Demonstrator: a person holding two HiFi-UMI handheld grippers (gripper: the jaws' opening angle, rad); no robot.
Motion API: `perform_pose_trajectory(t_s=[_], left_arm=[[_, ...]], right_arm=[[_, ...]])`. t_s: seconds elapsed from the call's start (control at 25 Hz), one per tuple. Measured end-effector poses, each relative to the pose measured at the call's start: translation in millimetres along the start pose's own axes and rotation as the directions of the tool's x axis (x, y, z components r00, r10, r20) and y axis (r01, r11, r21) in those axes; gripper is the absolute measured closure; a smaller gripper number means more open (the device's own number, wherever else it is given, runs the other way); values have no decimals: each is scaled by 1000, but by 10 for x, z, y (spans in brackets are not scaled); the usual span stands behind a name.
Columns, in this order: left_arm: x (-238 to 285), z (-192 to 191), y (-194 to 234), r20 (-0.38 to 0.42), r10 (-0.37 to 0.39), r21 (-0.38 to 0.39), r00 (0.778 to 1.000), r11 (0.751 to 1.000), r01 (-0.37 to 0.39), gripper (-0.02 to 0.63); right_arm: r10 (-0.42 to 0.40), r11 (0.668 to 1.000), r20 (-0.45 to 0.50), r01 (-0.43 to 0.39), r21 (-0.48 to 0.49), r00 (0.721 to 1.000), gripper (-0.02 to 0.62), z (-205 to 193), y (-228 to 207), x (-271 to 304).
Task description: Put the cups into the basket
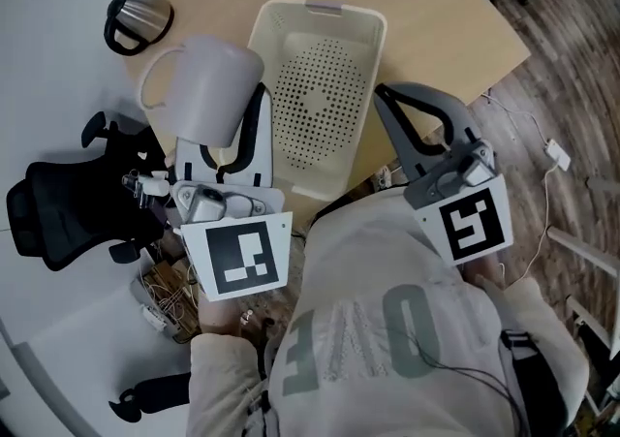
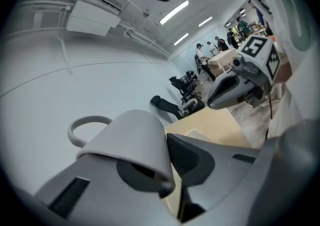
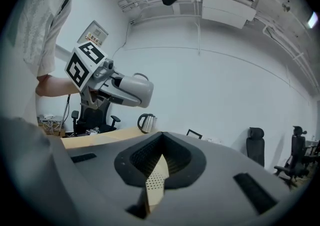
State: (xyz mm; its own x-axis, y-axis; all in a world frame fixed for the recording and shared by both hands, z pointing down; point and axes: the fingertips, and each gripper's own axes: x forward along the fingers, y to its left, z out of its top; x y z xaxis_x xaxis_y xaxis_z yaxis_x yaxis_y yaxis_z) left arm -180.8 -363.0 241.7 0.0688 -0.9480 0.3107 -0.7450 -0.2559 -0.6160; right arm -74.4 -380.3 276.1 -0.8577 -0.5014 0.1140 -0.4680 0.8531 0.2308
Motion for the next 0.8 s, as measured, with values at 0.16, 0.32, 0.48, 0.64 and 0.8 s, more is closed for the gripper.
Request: perform_pose_trajectory(t_s=[0.16, 0.32, 0.48, 0.64, 0.8], left_arm=[[263, -183, -211, -84, -133, 72, 988, 988, 139, 557], [501, -371, -408, -198, -213, 150, 957, 958, 244, 557], [736, -613, -600, -313, -236, 264, 920, 909, 323, 557], [962, -1067, -820, -489, -278, 334, 827, 816, 472, 555], [1109, -1489, -1114, -609, -323, 335, 725, 723, 604, 557]], right_arm=[[72, 997, -37, -74, -37, 997, 600, -85, 40, 43], [102, 994, -54, -104, -21, 993, 600, -172, 34, 99], [112, 994, -54, -113, -7, 992, 600, -253, 10, 156], [127, 992, -62, -127, 10, 990, 600, -330, 37, 145], [136, 991, -66, -135, 21, 988, 600, -383, 36, 118]])
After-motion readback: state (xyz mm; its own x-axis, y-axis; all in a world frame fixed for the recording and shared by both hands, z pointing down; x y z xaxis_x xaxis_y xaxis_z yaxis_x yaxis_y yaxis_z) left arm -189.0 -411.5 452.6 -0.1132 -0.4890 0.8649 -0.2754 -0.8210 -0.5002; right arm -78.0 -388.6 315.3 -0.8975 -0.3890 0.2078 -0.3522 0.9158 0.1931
